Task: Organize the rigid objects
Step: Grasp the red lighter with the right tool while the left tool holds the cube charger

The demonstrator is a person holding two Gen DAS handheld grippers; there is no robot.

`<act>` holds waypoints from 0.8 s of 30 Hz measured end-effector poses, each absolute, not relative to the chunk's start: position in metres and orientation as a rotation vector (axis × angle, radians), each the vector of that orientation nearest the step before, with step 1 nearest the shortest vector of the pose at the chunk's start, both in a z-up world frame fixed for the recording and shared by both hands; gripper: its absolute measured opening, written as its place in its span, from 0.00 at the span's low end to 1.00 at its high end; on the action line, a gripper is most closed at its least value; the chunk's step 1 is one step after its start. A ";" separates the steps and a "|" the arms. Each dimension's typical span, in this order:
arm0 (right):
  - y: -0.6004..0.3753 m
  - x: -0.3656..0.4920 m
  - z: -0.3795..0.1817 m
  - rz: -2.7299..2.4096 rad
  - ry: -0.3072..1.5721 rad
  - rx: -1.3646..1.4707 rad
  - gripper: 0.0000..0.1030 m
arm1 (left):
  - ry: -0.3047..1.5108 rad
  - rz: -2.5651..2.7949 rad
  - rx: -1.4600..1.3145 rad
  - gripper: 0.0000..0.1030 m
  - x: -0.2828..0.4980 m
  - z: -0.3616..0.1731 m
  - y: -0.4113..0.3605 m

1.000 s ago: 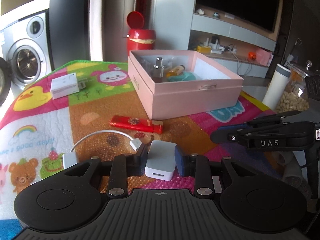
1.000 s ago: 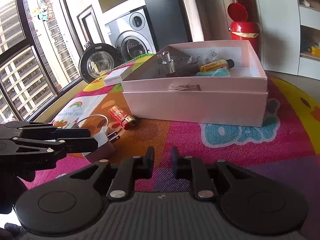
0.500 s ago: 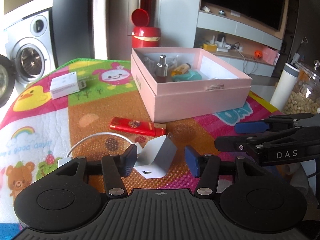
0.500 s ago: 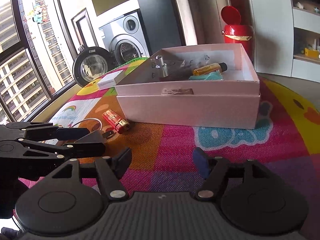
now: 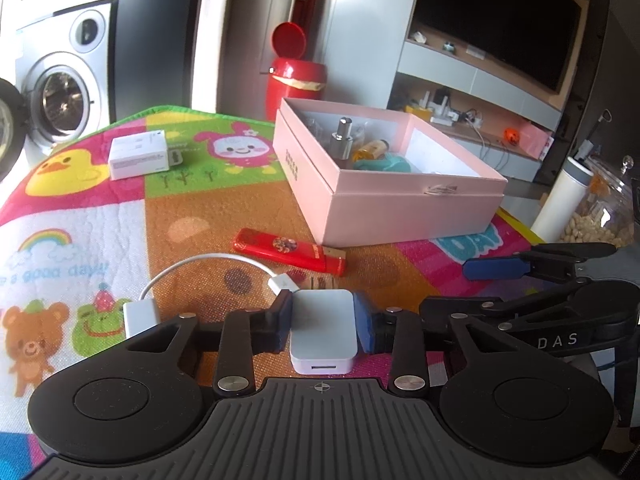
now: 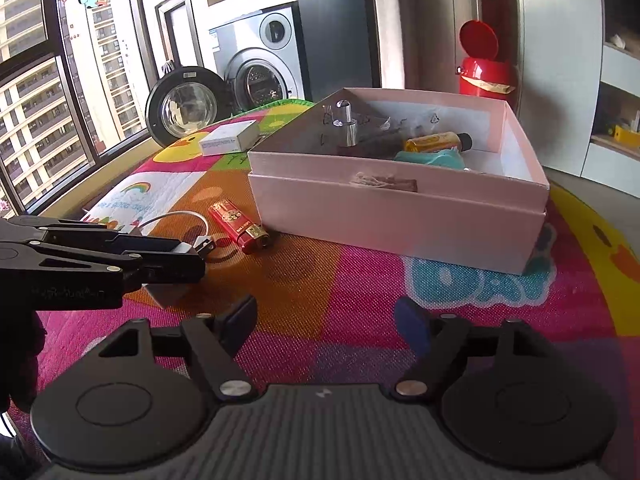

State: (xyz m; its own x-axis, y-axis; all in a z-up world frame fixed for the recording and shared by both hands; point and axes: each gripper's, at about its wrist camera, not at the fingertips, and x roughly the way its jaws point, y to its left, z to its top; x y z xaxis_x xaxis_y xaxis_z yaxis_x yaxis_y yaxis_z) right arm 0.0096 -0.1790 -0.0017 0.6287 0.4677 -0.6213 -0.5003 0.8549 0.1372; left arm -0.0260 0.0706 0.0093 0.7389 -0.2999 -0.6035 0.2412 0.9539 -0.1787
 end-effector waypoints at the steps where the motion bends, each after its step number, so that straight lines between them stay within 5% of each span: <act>1: -0.172 0.011 0.001 0.569 0.685 -0.059 0.68 | 0.678 -0.293 -0.096 0.36 -0.031 0.010 0.076; 3: -0.156 0.016 0.006 0.595 0.666 -0.095 0.56 | 0.683 -0.283 -0.098 0.36 -0.041 0.010 0.085; 10: -0.096 0.033 0.010 0.646 0.613 -0.247 0.49 | 0.685 -0.261 -0.150 0.36 -0.064 0.009 0.110; 17: -0.100 0.029 0.009 0.690 0.661 -0.283 0.08 | 0.699 -0.274 -0.133 0.39 -0.064 0.002 0.104; 24: -0.130 0.002 0.010 0.681 0.688 -0.304 0.09 | 0.695 -0.305 -0.148 0.39 -0.065 -0.001 0.098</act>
State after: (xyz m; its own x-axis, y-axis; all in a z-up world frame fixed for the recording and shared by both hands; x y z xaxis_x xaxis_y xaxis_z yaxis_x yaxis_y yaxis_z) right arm 0.0021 -0.1303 0.0098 0.5697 0.4745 -0.6710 -0.6661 0.7448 -0.0389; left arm -0.0647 0.0978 -0.0013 0.7260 -0.3241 -0.6066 0.2264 0.9455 -0.2342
